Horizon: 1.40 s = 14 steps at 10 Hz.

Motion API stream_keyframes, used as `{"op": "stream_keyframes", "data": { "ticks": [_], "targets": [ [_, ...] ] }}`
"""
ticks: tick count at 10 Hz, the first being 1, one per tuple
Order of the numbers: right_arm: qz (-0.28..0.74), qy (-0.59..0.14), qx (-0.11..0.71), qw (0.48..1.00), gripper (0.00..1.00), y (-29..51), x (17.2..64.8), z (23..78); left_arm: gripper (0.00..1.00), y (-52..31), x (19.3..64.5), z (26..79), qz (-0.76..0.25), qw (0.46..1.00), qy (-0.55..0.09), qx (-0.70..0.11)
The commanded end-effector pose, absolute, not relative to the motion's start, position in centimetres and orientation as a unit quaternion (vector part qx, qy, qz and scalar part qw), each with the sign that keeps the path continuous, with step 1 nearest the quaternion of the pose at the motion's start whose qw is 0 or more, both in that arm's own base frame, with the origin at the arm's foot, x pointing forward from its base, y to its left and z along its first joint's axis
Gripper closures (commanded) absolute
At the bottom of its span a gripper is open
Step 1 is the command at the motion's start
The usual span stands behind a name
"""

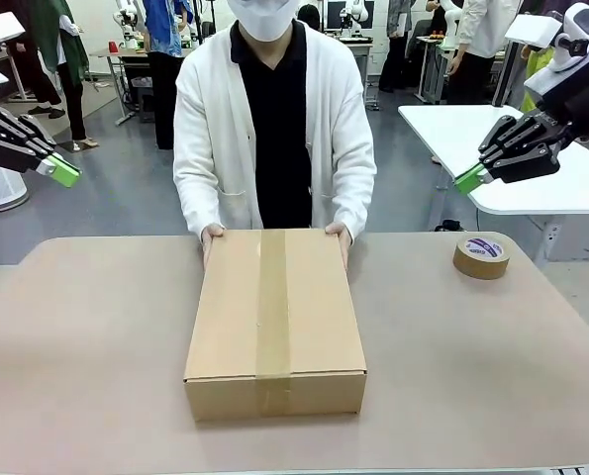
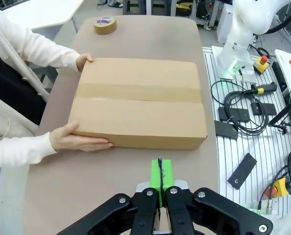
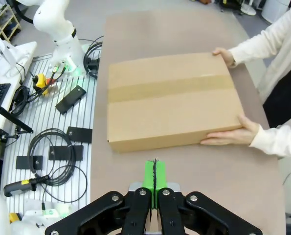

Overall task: Wrap the clocks to prevent damage.
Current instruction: After the human seals the box with tape, release both hands from the side flaps of the Package Box.

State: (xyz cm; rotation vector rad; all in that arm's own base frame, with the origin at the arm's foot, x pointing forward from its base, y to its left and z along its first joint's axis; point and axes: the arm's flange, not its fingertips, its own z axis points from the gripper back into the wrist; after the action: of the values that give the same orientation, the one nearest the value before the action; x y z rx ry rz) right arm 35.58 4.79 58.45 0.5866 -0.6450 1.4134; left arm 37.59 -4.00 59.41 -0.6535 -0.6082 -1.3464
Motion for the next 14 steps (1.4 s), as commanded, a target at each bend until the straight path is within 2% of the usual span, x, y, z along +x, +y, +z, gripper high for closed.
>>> {"op": "stream_keyframes", "data": {
  "ticks": [1, 14],
  "targets": [
    [0.627, -0.282, 0.255, 0.680, 0.99, 4.73, 35.72, 58.23, 1.00, -4.07, 37.73, 59.54, -0.599, 0.697, -0.270, -0.287],
    [0.627, -0.282, 0.255, 0.680, 0.99, 4.73, 35.72, 58.23, 1.00, -4.07, 37.73, 59.54, -0.599, 0.697, -0.270, -0.287]
  ]
}}
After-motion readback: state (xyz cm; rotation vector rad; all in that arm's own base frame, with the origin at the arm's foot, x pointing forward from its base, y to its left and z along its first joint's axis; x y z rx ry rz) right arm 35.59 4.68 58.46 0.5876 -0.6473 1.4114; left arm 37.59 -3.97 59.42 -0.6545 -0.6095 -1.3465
